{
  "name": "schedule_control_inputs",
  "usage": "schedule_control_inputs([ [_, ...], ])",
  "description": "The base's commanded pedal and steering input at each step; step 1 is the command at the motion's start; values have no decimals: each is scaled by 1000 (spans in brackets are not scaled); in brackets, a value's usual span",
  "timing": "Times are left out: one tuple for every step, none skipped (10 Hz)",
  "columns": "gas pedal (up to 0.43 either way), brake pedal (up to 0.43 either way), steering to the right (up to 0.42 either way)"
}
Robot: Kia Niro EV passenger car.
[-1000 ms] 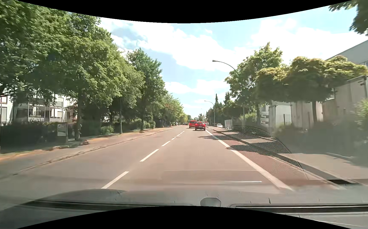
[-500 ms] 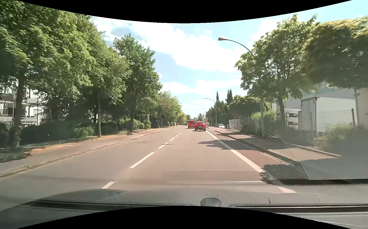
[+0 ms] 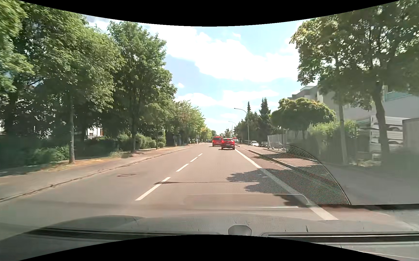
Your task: Follow the waypoints while adhering to traffic rules and regulations
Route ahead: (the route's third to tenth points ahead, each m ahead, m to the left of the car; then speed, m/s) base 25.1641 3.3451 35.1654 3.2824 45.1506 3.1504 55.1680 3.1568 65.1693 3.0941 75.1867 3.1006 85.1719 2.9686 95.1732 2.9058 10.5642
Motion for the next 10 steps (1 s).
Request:
schedule_control_inputs([
  [0, 18, 2],
  [0, 43, 1],
  [0, 55, 0],
  [0, 91, 0],
  [0, 122, 0],
  [0, 146, 0],
  [0, 152, 0],
  [0, 171, 0],
  [0, 189, 0],
  [0, 195, 0],
])
